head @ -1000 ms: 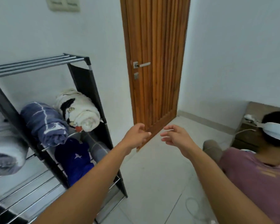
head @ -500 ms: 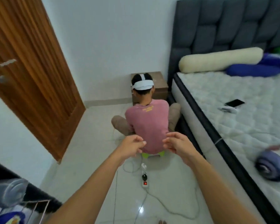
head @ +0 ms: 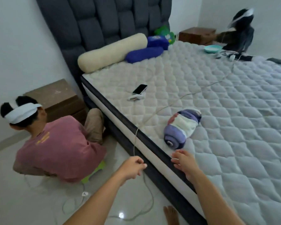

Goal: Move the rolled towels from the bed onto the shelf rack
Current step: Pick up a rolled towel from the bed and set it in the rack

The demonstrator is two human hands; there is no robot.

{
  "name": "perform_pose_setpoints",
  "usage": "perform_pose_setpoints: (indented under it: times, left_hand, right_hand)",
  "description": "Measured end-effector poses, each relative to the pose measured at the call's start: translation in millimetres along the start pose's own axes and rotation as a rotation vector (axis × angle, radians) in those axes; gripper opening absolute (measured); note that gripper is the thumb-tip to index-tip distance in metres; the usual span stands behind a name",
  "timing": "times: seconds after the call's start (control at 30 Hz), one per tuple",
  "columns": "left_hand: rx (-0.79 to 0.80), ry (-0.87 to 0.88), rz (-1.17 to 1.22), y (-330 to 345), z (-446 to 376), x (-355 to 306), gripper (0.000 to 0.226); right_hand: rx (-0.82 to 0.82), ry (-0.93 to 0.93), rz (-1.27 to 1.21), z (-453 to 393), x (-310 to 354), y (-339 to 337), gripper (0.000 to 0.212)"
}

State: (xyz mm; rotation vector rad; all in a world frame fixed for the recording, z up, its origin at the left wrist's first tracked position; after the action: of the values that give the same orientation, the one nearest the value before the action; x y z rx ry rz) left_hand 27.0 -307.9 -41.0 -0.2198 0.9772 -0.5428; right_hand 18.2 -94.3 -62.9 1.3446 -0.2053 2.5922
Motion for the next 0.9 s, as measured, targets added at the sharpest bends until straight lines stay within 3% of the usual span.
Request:
perform_pose_setpoints:
  times: [0.2,0.27,0.33,0.4,0.53,0.67,0.8,0.9]
  left_hand:
    - [0.015,-0.039,-0.036,29,-122,-72,0.012]
    - [-0.016,-0.051,0.011,32,-153,-92,0.013]
    - [-0.035,-0.05,0.053,36,-177,-112,0.023]
    - [-0.023,-0.041,0.067,41,-200,-127,0.039]
    - [0.02,-0.097,0.058,51,-238,-148,0.055]
    - [0.147,-0.225,0.062,63,-259,-152,0.078]
    - [0.226,-0.336,0.094,79,-273,-146,0.081]
    - [0.256,-0.373,0.088,91,-279,-144,0.068]
  right_hand:
    - [-0.077,0.012,0.151,-125,57,-53,0.004]
    - [-0.098,0.029,0.19,-162,76,-63,0.018]
    - [-0.118,0.04,0.277,-190,93,-70,0.025]
    - [-0.134,0.046,0.325,-216,105,-73,0.016]
    - [-0.141,0.067,0.433,-251,118,-71,0.017]
    - [-0.118,0.128,0.439,-275,114,-64,0.063]
    - [-0.078,0.18,0.48,-288,116,-61,0.077]
    - [-0.048,0.21,0.516,-296,116,-62,0.081]
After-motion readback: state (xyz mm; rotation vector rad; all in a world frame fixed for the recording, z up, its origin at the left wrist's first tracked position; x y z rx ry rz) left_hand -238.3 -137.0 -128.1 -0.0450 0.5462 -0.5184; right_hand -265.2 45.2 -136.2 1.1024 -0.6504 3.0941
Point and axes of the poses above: each hand's wrist, its own z-axis away from the middle knuckle, its own y-axis out of the palm, x = y × z, the point moved 3 cm from there along -z, towards the middle knuckle, and after that the axes turned 2 degrees about -x, right-handed, at the moved point
